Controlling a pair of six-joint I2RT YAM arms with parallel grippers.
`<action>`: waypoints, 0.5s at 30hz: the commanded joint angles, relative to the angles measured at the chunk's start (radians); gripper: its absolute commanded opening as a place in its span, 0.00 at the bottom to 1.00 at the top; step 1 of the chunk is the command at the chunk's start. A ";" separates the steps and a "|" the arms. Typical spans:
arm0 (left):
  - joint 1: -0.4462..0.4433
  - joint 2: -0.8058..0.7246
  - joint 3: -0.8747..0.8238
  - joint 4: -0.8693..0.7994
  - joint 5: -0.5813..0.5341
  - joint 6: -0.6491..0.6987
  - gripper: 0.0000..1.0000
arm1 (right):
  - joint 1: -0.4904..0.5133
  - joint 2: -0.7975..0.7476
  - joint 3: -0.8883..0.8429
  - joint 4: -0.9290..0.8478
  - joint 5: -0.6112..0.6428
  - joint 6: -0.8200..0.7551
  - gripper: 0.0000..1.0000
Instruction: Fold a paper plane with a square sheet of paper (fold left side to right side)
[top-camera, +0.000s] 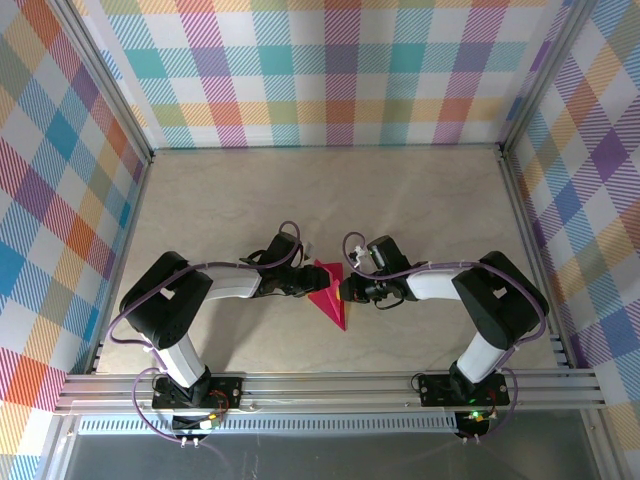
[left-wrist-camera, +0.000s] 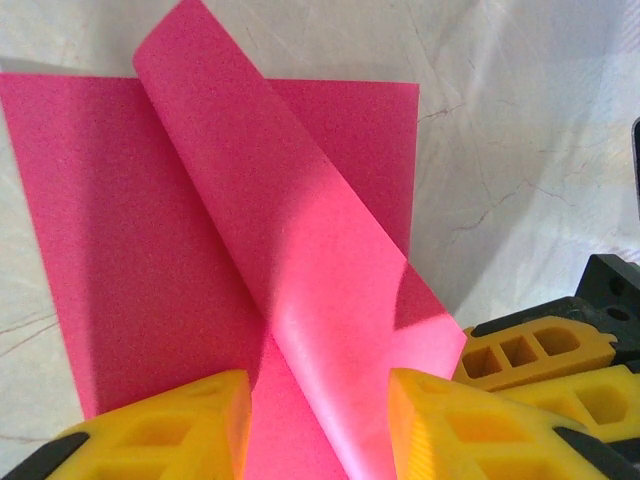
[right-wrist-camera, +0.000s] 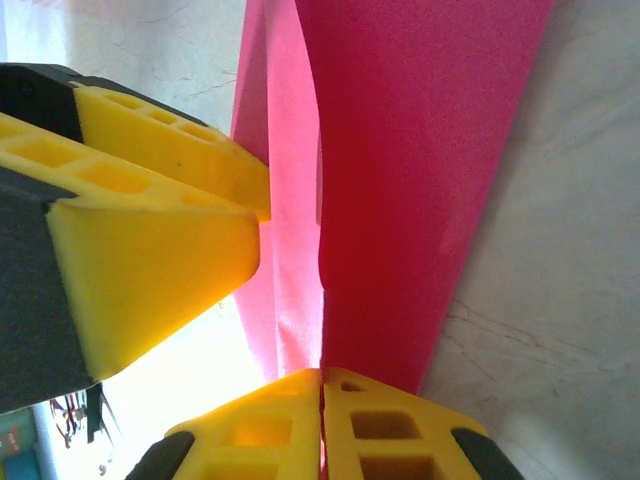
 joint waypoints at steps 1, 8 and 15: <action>-0.010 0.021 0.003 -0.059 -0.038 0.018 0.41 | 0.004 -0.016 0.023 -0.044 0.033 -0.038 0.08; -0.010 0.025 0.005 -0.056 -0.037 0.019 0.41 | 0.004 -0.009 0.030 -0.058 0.048 -0.047 0.08; -0.010 0.023 0.003 -0.057 -0.037 0.018 0.41 | 0.004 0.000 0.040 -0.065 0.052 -0.052 0.07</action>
